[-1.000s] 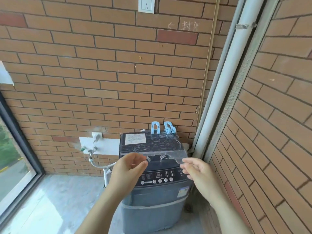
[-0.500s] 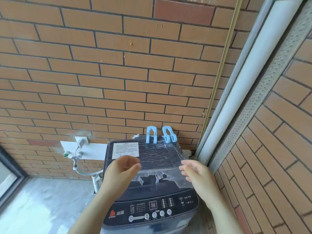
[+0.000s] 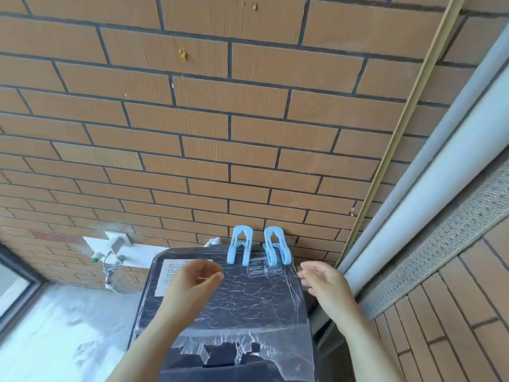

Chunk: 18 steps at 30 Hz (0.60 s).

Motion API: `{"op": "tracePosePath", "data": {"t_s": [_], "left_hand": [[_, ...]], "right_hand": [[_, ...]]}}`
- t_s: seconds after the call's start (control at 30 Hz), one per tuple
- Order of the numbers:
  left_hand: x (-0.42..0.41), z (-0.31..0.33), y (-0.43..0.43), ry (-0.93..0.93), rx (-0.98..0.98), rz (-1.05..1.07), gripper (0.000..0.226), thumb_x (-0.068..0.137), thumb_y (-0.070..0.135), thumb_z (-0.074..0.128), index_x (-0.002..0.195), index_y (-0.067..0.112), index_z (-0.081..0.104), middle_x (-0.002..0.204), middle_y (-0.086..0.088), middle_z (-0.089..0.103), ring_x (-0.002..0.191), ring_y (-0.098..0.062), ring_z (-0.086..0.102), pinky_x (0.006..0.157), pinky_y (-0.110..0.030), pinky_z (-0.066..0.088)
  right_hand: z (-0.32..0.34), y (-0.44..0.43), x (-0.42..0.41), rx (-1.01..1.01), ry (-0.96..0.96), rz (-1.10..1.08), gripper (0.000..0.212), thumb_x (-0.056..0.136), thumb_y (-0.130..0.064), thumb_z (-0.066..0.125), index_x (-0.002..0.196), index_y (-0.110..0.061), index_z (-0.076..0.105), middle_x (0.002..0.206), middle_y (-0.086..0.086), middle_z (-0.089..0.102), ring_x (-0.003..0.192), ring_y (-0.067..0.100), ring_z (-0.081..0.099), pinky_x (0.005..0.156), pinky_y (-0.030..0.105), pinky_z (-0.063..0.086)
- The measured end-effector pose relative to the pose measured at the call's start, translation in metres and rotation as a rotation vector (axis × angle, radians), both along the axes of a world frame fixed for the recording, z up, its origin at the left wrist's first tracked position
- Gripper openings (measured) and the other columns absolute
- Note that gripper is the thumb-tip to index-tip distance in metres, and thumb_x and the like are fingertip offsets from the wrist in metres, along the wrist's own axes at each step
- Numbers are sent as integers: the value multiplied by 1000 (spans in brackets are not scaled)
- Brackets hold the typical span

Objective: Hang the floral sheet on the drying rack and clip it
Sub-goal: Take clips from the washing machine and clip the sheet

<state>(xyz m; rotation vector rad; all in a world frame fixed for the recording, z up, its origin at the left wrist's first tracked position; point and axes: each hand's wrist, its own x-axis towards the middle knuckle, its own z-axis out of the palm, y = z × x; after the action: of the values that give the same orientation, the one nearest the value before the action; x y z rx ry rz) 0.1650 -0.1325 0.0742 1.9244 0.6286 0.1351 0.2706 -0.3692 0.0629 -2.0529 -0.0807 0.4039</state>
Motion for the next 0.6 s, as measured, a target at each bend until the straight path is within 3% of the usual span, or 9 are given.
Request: {"op": "tracePosePath", "data": {"t_s": [0.23,0.37,0.47,0.6], "left_hand": [[61,-40,38,140,73,-35,10,84,22,66,82,31,63,79,7,69,71,-10,65,69,-33,55],[91,-66,47,202,99,-56,12,85,23,65,80,32,60,82,11,67,73,-6,63,64,-25,50],[113,-84,52,246,114,-45,5,86,24,64,88,26,60,86,12,64,74,-1,59,58,-17,43],[150,-105,55,297,108,-29,15,86,27,63,98,20,57,96,4,65,79,-6,58,61,-22,42]], "right_hand": [[-37,29,53,-93,97,-1,22,94,-25,50,113,-23,61,111,-6,66,103,9,61,98,38,49],[-57,37,90,-171,120,-23,25,94,-23,50,116,-20,60,114,-5,65,103,8,60,95,37,49],[-73,44,111,-233,118,-31,30,94,-24,49,123,-18,56,118,-4,63,103,8,58,90,29,48],[-95,53,134,-299,157,-2,38,95,-26,48,132,-16,49,125,0,59,99,8,54,82,23,41]]}}
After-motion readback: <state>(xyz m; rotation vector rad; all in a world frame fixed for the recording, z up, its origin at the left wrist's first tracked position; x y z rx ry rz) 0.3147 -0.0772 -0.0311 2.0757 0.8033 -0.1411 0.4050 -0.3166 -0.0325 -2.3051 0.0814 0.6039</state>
